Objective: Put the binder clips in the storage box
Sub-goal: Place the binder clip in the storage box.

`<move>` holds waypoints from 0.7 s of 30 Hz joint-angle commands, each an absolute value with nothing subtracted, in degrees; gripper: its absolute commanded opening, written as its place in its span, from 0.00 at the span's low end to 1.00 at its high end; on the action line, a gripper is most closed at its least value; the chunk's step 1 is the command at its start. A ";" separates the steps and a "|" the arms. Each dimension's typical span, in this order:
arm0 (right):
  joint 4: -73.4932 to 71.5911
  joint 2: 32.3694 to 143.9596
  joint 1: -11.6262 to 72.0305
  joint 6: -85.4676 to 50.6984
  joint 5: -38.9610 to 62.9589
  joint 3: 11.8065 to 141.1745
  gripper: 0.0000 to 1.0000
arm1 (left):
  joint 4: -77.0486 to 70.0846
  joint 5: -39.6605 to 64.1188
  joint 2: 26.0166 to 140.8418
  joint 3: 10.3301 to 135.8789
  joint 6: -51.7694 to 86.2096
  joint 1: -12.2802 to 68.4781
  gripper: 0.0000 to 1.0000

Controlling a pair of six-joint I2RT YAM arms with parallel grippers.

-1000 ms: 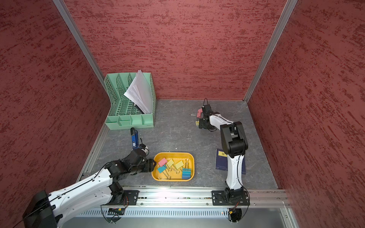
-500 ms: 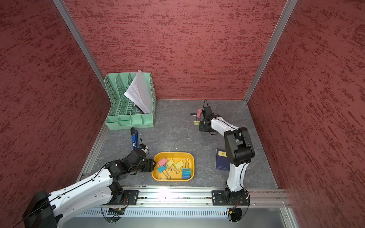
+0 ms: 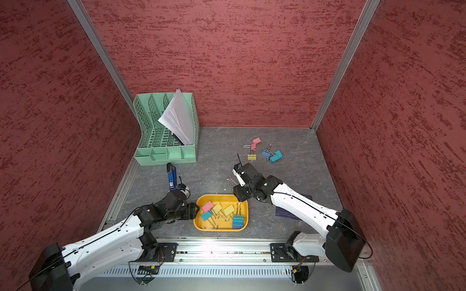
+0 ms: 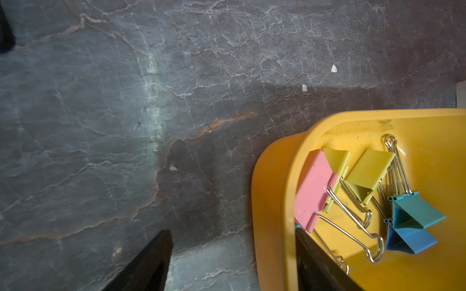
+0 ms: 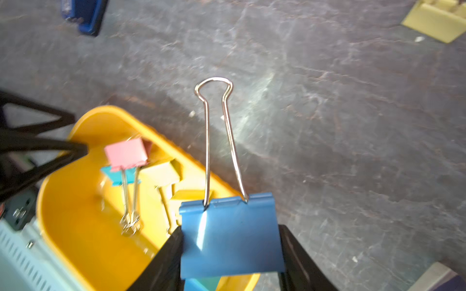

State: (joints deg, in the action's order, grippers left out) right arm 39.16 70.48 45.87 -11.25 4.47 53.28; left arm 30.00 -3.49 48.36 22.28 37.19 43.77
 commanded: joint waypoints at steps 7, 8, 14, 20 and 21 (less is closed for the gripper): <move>53.09 71.75 51.95 -1.79 5.03 60.84 0.53 | 30.52 -3.61 47.14 22.68 36.56 44.08 0.78; 54.54 71.72 52.35 -0.85 4.49 61.47 0.53 | 30.58 -3.53 47.06 22.66 36.57 44.11 0.78; 58.36 71.99 52.99 5.51 4.16 63.68 0.56 | 30.46 -3.42 47.00 22.67 36.39 44.12 0.78; 55.89 76.03 53.31 5.40 3.09 62.01 0.56 | 30.54 -3.24 45.88 22.37 36.36 44.12 0.78; 55.21 76.55 53.36 5.17 2.66 61.31 0.56 | 30.60 -3.16 45.67 22.28 36.37 44.10 0.78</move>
